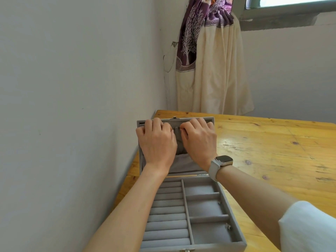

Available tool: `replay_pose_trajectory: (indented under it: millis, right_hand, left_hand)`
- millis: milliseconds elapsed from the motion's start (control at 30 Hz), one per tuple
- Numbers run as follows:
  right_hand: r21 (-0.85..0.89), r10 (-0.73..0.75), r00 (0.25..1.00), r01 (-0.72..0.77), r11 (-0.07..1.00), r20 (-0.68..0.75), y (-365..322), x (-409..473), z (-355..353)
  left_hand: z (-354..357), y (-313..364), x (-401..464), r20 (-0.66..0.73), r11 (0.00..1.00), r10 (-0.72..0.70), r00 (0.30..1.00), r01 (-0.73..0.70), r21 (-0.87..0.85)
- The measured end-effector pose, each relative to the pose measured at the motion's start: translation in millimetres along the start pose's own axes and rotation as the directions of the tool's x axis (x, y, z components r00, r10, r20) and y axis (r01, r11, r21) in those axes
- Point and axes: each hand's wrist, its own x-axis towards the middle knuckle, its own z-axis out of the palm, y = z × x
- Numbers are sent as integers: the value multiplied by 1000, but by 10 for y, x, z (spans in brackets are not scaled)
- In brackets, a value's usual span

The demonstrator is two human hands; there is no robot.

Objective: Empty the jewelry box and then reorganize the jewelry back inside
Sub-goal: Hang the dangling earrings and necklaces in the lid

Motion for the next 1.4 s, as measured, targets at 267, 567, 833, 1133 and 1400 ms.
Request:
replay_pose_trajectory:
  millis: [267,567,833,1133,1400]
  right_hand:
    - [103,-84,996,80,991,33,47,-228,-21]
    - [213,-87,985,54,975,149,65,-614,-163]
    - [222,21,948,-95,970,318,-20,-560,-315]
    - [140,-84,902,26,990,424,85,-600,-443]
    - [296,-39,925,-80,952,377,195,-774,-748]
  left_hand:
    - [49,-12,-133,14,999,29,999,-29,-22]
    - [-59,-43,-656,16,969,222,975,-219,-113]
    - [-159,-41,-744,57,968,214,975,-204,-143]
    - [-240,1,-689,125,976,169,978,-148,-160]
    - [-397,92,-665,241,976,73,968,-20,-217]
